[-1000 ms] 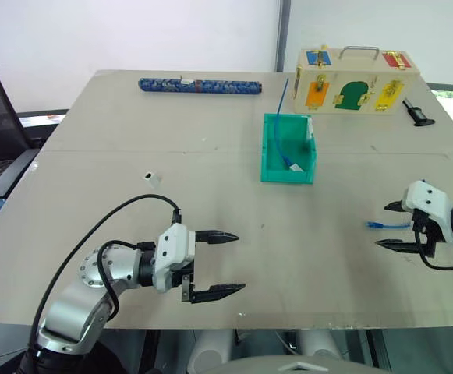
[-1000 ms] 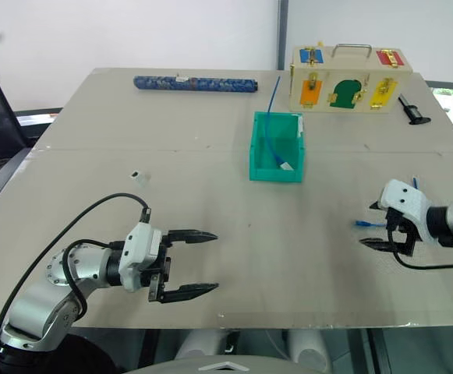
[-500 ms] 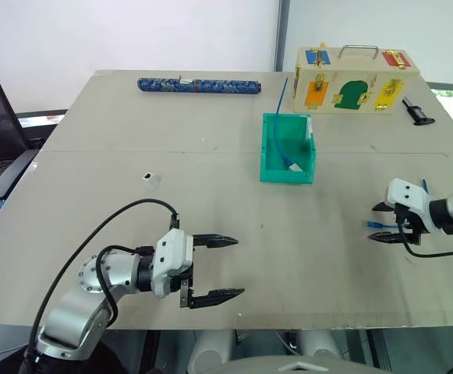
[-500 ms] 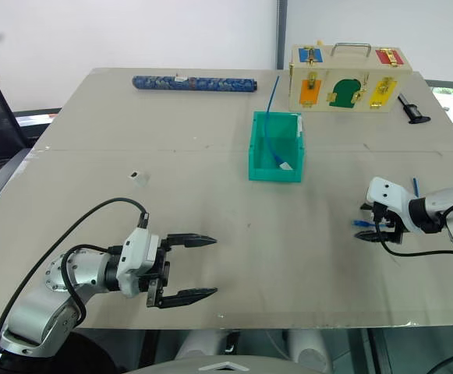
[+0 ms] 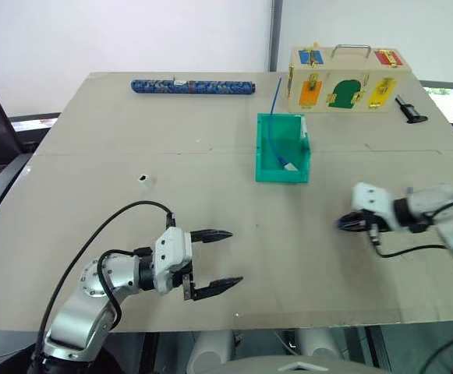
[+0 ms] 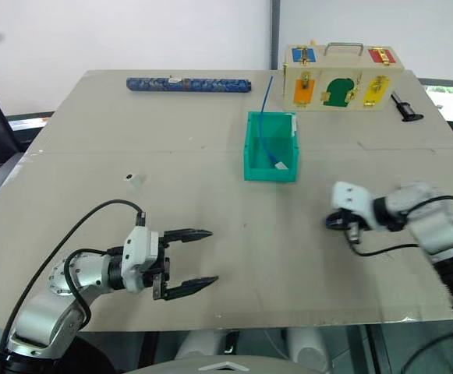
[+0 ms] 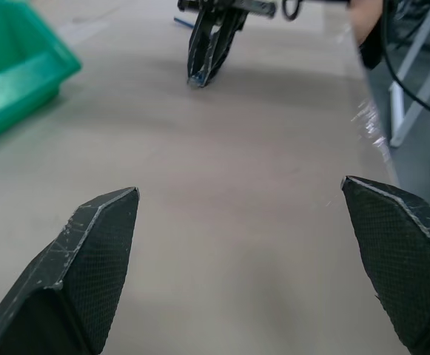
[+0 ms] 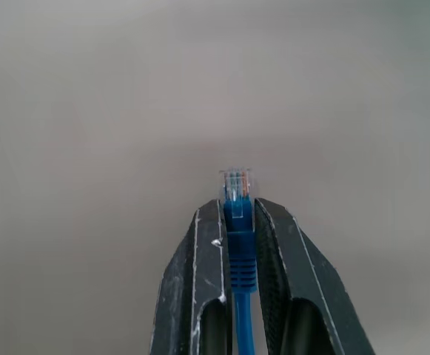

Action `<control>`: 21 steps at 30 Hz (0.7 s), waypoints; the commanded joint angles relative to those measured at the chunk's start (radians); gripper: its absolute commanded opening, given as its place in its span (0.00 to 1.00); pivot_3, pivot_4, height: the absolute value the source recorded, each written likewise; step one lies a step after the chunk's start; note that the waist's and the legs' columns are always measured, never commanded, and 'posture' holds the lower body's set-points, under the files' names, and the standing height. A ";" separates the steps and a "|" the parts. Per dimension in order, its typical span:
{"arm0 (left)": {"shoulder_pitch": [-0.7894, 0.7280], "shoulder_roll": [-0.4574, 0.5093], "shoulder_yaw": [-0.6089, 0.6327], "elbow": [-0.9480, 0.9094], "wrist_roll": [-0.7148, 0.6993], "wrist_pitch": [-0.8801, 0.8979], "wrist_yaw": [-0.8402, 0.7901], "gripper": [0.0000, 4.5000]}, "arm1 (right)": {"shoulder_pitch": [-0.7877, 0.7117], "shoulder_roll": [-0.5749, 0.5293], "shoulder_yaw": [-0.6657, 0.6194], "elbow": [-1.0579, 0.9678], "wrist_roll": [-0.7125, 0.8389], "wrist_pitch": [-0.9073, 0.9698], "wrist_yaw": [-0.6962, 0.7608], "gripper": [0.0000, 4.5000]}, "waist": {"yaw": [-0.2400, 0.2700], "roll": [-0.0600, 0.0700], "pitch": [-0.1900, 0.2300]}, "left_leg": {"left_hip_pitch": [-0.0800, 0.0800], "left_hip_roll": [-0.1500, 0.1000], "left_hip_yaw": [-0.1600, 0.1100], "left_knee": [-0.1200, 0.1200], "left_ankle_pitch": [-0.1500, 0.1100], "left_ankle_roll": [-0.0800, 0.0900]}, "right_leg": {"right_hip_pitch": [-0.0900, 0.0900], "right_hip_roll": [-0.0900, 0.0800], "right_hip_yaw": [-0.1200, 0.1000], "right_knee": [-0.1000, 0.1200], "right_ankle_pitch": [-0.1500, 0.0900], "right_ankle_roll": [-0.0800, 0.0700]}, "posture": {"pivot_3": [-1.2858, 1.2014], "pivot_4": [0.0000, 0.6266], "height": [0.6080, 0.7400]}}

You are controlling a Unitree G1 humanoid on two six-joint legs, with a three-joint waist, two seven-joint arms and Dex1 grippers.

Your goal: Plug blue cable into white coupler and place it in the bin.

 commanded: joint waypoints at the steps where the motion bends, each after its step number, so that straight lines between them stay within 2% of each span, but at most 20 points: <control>1: 0.007 -0.014 0.059 0.048 0.045 -0.083 0.050 1.00 | -0.099 0.098 0.100 -0.081 -0.044 0.102 -0.027 0.00 | 0.003 0.000 0.000 | -0.001 0.000 0.000 0.000 0.000 0.000 | 0.000 -0.001 0.000 0.000 0.000 0.000 | 0.52 0.24 0.99; 4: -0.003 -0.014 0.073 0.096 0.072 -0.099 0.074 1.00 | -0.160 0.214 0.184 -0.002 -0.109 0.073 -0.084 0.00 | 0.014 0.000 0.000 | -0.001 -0.002 -0.001 0.001 0.000 0.000 | 0.000 -0.002 -0.001 0.000 0.000 0.000 | 0.52 0.24 0.99; 7: -0.018 0.012 0.069 0.113 0.078 -0.068 0.067 1.00 | -0.197 0.266 0.233 0.103 -0.155 -0.011 -0.103 0.00 | 0.023 0.000 0.000 | -0.002 -0.003 -0.005 0.001 0.000 0.000 | 0.000 -0.003 -0.004 -0.001 0.000 0.000 | 0.52 0.24 0.99; 9: -0.033 0.028 0.061 0.121 0.073 -0.051 0.051 1.00 | -0.210 0.284 0.219 0.161 -0.162 -0.082 -0.125 0.00 | 0.018 -0.001 0.000 | -0.002 -0.004 -0.005 0.001 0.000 0.000 | 0.000 -0.004 -0.004 -0.001 0.000 0.000 | 0.52 0.24 0.99; 10: -0.042 0.035 0.056 0.125 0.066 -0.039 0.041 1.00 | -0.210 0.285 0.203 0.176 -0.155 -0.100 -0.127 0.18 | 0.016 -0.001 0.000 | -0.002 -0.004 -0.004 0.001 0.000 0.000 | 0.000 -0.003 -0.004 -0.001 0.000 0.000 | 0.52 0.24 0.99; 12: -0.070 0.043 0.043 0.135 0.057 -0.013 0.027 1.00 | -0.200 0.272 0.150 0.167 -0.135 -0.125 -0.146 0.34 | 0.015 0.000 0.000 | -0.002 -0.004 -0.005 0.001 0.000 0.000 | 0.000 -0.003 -0.004 -0.001 0.000 -0.001 | 0.52 0.24 0.99; 16: -0.153 0.038 0.000 0.169 0.051 0.041 -0.010 1.00 | -0.097 0.233 -0.017 0.008 -0.003 -0.110 -0.163 0.79 | 0.019 0.001 0.001 | -0.003 -0.004 -0.006 0.001 0.000 0.000 | 0.000 -0.003 -0.005 -0.001 0.001 0.001 | 0.52 0.24 0.99; 17: -0.174 0.035 -0.012 0.177 0.054 0.053 -0.018 1.00 | -0.059 0.222 -0.056 -0.042 0.038 -0.100 -0.157 0.93 | 0.016 0.001 0.001 | -0.003 -0.004 -0.006 0.000 0.000 0.000 | -0.001 -0.003 -0.005 -0.001 0.001 0.001 | 0.52 0.24 0.99; 18: -0.202 0.035 -0.030 0.189 0.069 0.068 -0.021 1.00 | -0.007 0.209 -0.104 -0.099 0.079 -0.097 -0.159 0.99 | 0.016 0.001 0.001 | -0.003 -0.004 -0.006 0.000 0.000 0.000 | -0.001 -0.003 -0.005 -0.001 0.001 0.001 | 0.52 0.24 0.99; 21: -0.298 0.026 -0.084 0.230 0.087 0.095 -0.050 1.00 | 0.173 0.159 -0.246 -0.277 0.202 -0.056 -0.161 0.99 | 0.018 0.001 0.001 | -0.004 -0.004 -0.007 -0.001 0.000 0.000 | -0.001 -0.003 -0.005 -0.001 0.001 0.001 | 0.52 0.24 0.99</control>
